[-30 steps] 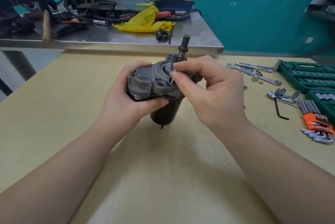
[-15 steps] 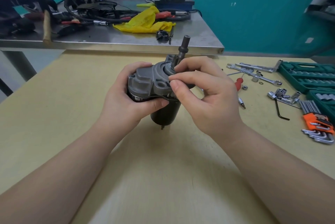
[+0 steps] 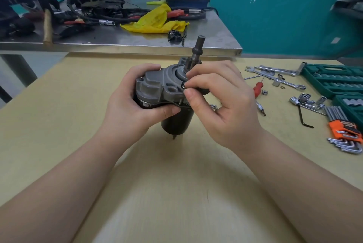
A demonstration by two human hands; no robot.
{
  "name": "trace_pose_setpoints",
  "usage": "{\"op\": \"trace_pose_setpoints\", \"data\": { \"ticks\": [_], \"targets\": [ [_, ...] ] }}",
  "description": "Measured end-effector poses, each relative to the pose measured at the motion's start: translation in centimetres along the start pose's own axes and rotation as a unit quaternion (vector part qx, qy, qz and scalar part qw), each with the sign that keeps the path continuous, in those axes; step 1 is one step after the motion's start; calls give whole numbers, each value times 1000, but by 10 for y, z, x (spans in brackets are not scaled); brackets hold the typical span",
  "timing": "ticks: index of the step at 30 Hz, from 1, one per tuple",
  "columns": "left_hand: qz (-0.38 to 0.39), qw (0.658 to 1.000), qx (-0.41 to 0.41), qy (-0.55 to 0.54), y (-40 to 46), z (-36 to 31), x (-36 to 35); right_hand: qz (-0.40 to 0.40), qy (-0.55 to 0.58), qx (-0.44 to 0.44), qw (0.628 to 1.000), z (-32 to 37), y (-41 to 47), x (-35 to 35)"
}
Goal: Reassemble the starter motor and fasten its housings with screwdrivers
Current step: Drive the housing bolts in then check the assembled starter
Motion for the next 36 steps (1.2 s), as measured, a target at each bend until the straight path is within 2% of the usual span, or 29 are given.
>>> {"op": "trace_pose_setpoints", "data": {
  "ticks": [7,13,16,18,19,22,24,26,30,34,36],
  "targets": [
    [-7,1000,-10,25,-6,-4,1,26,-13,19,999,5,0,-4],
    [-25,996,-52,64,-8,-14,-1,-3,28,10,1000,0,-1,-3],
    [-26,997,-45,64,-7,-11,-1,-129,15,-79,988,-35,5,25],
    [-25,996,-44,67,-7,-9,-2,-200,-38,-200,958,-78,8,47],
    [-26,996,-44,67,-7,-8,-2,-199,-63,-272,939,-104,9,53],
    [-30,997,-42,62,-7,-7,-1,-89,-120,-428,891,-171,1,52],
    [-31,997,-40,64,-8,-6,0,-12,-161,-475,865,-196,-6,44],
    [-30,997,-40,65,-9,-5,0,31,-190,-492,849,-205,-9,39],
    [-29,996,-42,66,-9,-4,0,68,-251,-462,848,-202,-4,38],
    [-31,996,-43,70,-9,-4,1,140,-278,-367,877,-173,-4,7],
    [-31,996,-41,69,-9,-3,1,194,-340,-314,865,-167,-7,-12]
  ]
}}
Point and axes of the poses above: each hand's wrist, its own y-axis towards the middle knuckle, its own x-axis out of the back of the hand, z = x × y, the point moved 7 cm from there along y, towards the middle knuckle, and after that the axes turned 13 degrees about -x, right-handed, at the moved point
